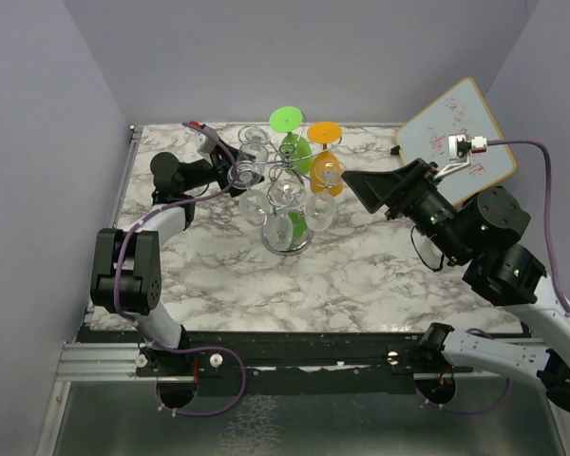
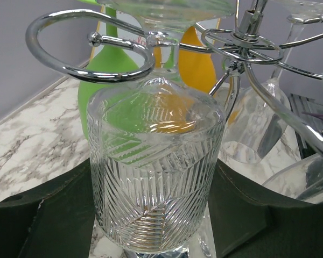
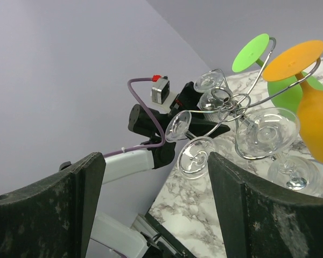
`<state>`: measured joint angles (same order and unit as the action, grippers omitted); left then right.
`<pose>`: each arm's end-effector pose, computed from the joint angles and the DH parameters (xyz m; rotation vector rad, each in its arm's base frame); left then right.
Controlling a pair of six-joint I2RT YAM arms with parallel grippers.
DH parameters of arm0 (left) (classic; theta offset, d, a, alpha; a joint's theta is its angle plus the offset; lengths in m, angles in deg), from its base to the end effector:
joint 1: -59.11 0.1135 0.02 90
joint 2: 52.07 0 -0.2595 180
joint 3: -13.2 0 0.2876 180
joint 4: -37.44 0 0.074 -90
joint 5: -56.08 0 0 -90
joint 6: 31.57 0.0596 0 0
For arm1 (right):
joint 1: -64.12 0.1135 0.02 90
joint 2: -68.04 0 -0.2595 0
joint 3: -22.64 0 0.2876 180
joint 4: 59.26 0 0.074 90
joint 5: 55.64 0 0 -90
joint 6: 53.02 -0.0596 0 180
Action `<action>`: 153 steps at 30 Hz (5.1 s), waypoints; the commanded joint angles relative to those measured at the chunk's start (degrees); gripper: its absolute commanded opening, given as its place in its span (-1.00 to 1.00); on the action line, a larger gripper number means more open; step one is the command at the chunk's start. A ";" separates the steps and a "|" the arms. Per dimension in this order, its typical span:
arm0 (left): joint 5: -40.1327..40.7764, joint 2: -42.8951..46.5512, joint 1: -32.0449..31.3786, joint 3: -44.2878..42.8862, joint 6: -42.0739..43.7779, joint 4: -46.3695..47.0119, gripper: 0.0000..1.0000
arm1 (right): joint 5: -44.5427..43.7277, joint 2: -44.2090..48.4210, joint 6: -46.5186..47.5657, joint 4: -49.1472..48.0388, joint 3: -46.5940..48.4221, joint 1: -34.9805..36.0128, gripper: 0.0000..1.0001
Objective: Place the wine glass upside down on the wine glass rack
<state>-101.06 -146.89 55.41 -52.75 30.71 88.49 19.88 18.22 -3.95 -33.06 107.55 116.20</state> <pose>0.3793 -0.0796 0.2699 0.8224 1.2848 -1.1308 0.1457 0.1628 0.4974 0.0763 1.5234 1.1471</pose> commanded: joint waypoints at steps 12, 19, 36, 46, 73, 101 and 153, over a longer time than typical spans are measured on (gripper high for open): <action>16.70 1.55 -2.31 -1.16 8.34 -4.84 -1.00 | -1.58 1.13 -0.16 -2.21 -2.11 0.22 0.63; 22.58 3.00 -2.48 1.09 10.48 -4.87 -1.00 | -1.86 2.24 -0.11 -2.25 -2.96 0.22 0.63; 28.30 8.96 -1.50 8.28 13.83 0.89 -1.00 | -2.13 3.34 -0.56 -2.53 -3.95 0.17 0.63; 24.63 10.42 -0.45 11.51 15.68 4.55 -0.88 | -2.13 2.35 -0.65 -2.40 -3.72 0.22 0.62; 26.41 12.99 -0.76 17.75 17.76 4.86 0.21 | -3.17 1.92 -0.82 -2.64 -4.10 0.21 0.62; 41.08 24.37 -0.70 26.97 18.12 -4.32 0.88 | -3.38 3.50 0.54 -2.31 -4.58 0.22 0.62; 78.74 60.50 -6.21 -30.78 12.23 -113.82 0.98 | -33.57 7.56 9.14 61.36 28.18 0.22 1.00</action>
<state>-30.11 -86.83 50.79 -79.33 39.78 -20.12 -9.37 26.53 0.57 26.59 131.70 116.20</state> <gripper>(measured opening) 0.987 0.998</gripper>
